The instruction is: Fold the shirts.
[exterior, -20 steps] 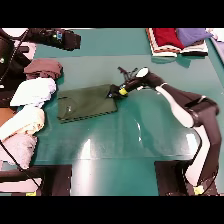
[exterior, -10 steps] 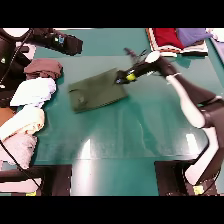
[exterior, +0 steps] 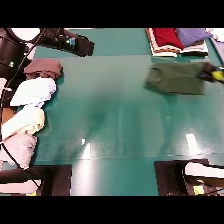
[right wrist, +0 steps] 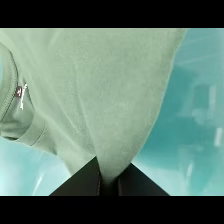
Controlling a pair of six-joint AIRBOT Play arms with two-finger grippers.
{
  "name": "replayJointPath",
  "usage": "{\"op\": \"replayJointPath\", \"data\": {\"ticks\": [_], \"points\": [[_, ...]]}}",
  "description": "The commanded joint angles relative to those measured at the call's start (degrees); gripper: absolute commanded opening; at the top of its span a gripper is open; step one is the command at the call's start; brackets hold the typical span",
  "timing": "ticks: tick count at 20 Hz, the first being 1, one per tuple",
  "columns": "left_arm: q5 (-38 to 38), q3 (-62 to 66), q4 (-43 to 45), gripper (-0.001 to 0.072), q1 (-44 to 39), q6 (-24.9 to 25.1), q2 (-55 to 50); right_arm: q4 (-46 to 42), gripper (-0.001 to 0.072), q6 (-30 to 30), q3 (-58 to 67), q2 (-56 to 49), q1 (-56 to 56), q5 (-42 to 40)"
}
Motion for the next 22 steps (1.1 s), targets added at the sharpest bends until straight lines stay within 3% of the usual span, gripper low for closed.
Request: {"op": "replayJointPath", "data": {"ticks": [1,5,12,13,15,19,22], "points": [[1.5,0.0,-0.1,0.0026,-0.3,-0.2,0.0,-3.3,0.0019,2.6,-7.3,8.2,-16.4,-4.4],[2.1,0.0,-0.1,0.0026,-0.3,-0.2,0.0,-4.1,0.0019,3.3,-15.1,13.2,-26.0,-4.6],[1.5,0.0,-0.1,0.0026,-0.3,-0.2,0.0,-9.9,0.0024,6.5,-26.6,17.9,-24.3,0.2],[1.4,0.0,-0.1,0.0026,-0.3,-0.2,0.0,-11.4,0.0119,6.5,-27.6,18.7,-23.6,0.2],[1.4,0.0,-0.1,0.0026,-0.3,0.0,0.0,-15.1,0.0463,6.5,-27.2,20.0,-22.8,0.5],[2.7,0.0,-1.0,0.0026,-0.3,0.0,0.0,-18.5,0.0491,6.7,-20.2,23.5,-22.9,2.4],[3.7,0.0,-1.3,0.0027,-0.3,-0.2,0.0,-8.9,0.0489,6.8,-14.3,26.3,-19.2,2.6]]}}
